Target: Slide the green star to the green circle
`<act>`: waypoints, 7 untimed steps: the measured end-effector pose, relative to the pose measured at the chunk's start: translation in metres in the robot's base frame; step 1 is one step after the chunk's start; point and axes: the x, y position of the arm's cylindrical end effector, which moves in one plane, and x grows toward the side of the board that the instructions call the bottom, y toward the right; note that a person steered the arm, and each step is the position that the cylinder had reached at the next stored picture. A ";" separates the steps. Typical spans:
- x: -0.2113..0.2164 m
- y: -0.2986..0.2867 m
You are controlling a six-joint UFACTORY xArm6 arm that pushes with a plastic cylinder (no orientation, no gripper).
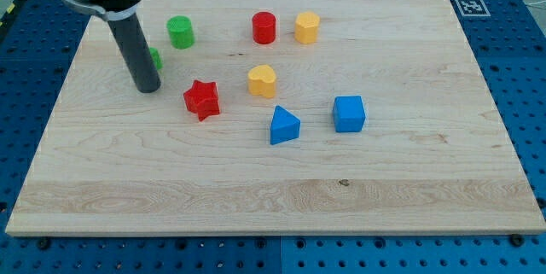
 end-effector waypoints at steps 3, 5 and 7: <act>0.003 -0.030; -0.047 -0.031; -0.064 -0.025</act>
